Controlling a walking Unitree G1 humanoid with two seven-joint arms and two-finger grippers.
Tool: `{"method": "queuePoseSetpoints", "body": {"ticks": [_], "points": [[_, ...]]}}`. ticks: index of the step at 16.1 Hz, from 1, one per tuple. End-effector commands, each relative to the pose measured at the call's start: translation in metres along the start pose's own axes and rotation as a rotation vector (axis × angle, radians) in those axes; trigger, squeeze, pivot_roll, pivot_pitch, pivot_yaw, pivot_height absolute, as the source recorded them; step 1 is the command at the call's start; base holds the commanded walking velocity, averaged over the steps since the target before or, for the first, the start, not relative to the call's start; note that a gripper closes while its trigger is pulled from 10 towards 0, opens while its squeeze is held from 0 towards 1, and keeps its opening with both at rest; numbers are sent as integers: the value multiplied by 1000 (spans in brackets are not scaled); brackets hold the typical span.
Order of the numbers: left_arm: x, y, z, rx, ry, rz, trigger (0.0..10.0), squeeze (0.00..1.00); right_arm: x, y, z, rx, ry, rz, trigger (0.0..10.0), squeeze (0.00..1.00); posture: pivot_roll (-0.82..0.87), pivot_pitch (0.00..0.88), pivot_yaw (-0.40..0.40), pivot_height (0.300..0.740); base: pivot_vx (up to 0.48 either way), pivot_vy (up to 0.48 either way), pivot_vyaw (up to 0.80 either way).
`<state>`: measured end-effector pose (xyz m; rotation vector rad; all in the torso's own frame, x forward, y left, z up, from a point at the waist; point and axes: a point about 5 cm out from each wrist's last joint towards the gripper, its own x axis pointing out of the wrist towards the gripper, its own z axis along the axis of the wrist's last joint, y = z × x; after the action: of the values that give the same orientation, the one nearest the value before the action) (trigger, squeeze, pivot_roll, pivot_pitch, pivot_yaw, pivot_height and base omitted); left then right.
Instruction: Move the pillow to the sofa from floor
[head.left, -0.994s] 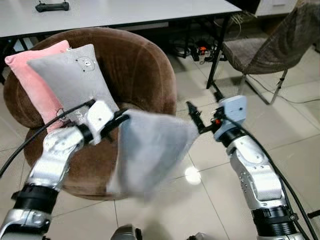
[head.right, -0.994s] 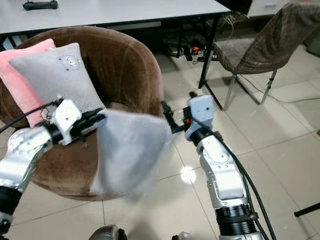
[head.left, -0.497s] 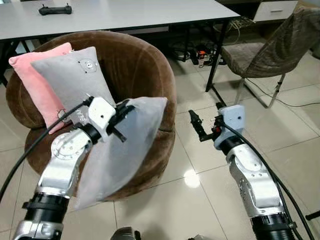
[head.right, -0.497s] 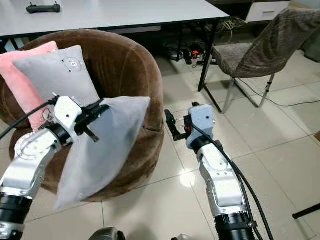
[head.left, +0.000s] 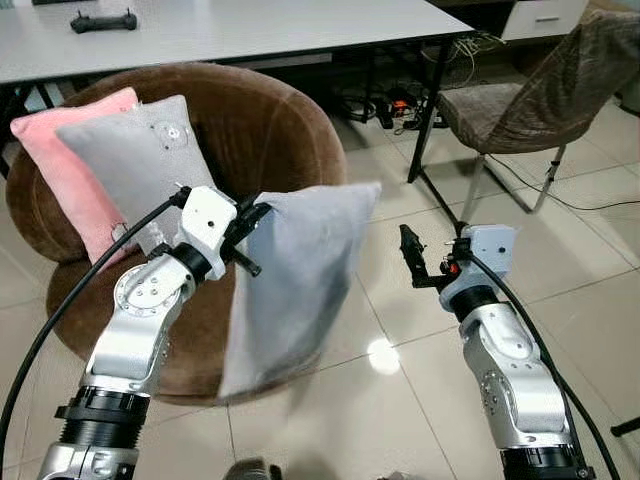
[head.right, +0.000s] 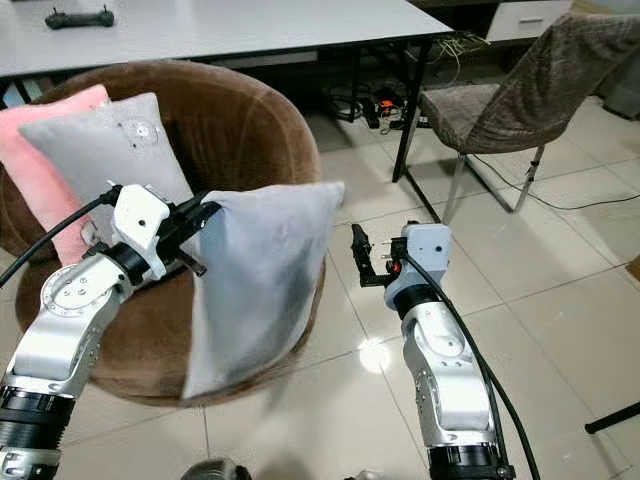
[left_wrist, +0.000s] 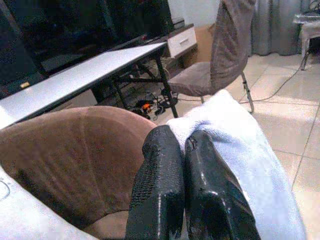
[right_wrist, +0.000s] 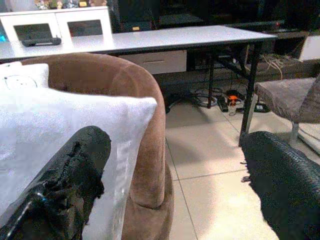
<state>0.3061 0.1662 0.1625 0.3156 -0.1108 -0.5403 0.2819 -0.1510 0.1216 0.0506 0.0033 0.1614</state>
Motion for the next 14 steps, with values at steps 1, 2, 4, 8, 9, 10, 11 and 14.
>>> {"method": "queuePoseSetpoints", "body": {"ticks": [1, 2, 4, 8, 9, 10, 11, 14], "points": [[-1, 7, 15, 23, -60, 30, 10000, 0, 5, 4, 7, -17, -16, 24, 10000, 0, 56, 0, 48, 740, 360, 0, 800], [0, 7, 15, 24, -57, 30, 10000, 0, 6, 5, 7, -19, -17, 27, 10000, 0, 59, 0, 49, 740, 371, 0, 800], [1, 8, 18, 34, -54, 26, 10000, 0, 9, 7, 9, -10, -22, 36, 10000, 0, 64, 0, 49, 740, 375, 0, 800], [1, 13, 19, 45, -47, 29, 10000, 0, 10, 9, 9, -23, -29, 35, 10000, 0, 69, 0, 46, 740, 377, 0, 600], [1, 13, 19, 48, -45, 28, 10000, 0, 10, 8, 9, -13, -30, 28, 10000, 0, 69, 0, 46, 740, 379, 0, 0], [2, 13, 19, 48, -43, 26, 10000, 0, 11, 7, 9, -17, -31, 29, 10000, 0, 67, 0, 47, 740, 375, 0, 0], [2, 13, 19, 48, -43, 24, 10000, 0, 11, 7, 9, -25, -31, 33, 10000, 0, 67, 0, 47, 740, 379, 0, 0], [1, 9, 16, 47, -47, -36, 10000, 0, 13, 8, 11, -81, -29, 74, 10000, 0, 67, 0, 45, 740, 0, 0, 0]]}}
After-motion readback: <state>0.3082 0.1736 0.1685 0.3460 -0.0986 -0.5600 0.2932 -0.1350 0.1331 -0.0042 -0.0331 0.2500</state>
